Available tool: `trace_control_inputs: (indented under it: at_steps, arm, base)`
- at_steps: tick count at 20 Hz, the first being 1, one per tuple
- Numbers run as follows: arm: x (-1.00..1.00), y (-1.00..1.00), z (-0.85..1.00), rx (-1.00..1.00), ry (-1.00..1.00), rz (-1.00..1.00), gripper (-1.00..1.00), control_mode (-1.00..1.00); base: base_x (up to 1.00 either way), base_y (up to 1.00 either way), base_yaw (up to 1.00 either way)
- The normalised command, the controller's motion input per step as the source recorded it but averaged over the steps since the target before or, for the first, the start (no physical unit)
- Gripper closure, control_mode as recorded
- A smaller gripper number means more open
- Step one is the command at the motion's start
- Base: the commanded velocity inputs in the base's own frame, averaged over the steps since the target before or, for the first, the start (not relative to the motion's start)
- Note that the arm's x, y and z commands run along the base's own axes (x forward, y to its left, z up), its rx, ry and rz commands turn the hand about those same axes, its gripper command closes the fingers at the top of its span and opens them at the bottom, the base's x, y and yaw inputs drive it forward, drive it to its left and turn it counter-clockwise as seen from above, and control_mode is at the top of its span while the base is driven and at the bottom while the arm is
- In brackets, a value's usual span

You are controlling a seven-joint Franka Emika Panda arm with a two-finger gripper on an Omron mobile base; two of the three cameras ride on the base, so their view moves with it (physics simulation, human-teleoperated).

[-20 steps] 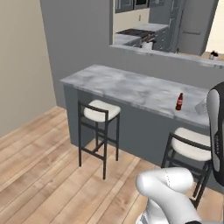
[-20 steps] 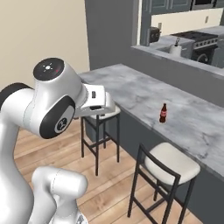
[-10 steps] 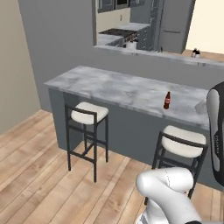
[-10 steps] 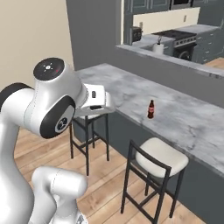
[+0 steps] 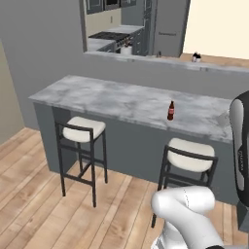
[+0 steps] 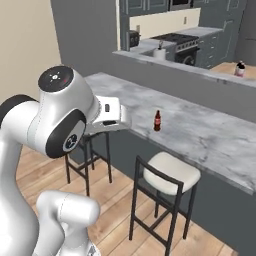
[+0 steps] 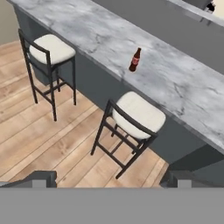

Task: Place the large bottle from the dining counter next to the other large bottle outside the sink, and place the small bottle from the dining counter next to the other small bottle inside the sink.

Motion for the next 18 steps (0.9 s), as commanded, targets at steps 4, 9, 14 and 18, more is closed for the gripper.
trace_control_inputs:
  at_steps: [4,9,14,18]
  arm:
    - [0.00,0.00,0.00,0.00,0.00,0.00,-1.00,1.00]
    - [0.00,0.00,0.00,0.00,0.00,0.00,-1.00,1.00]
    - [0.00,0.00,0.00,0.00,0.00,0.00,-1.00,1.00]
    - [0.00,0.00,0.00,0.00,0.00,0.00,-1.00,1.00]
  base:
    - [0.00,0.00,-0.25]
    - [0.00,0.00,-0.25]
    - [0.00,0.00,-0.25]
    - [0.00,0.00,-0.25]
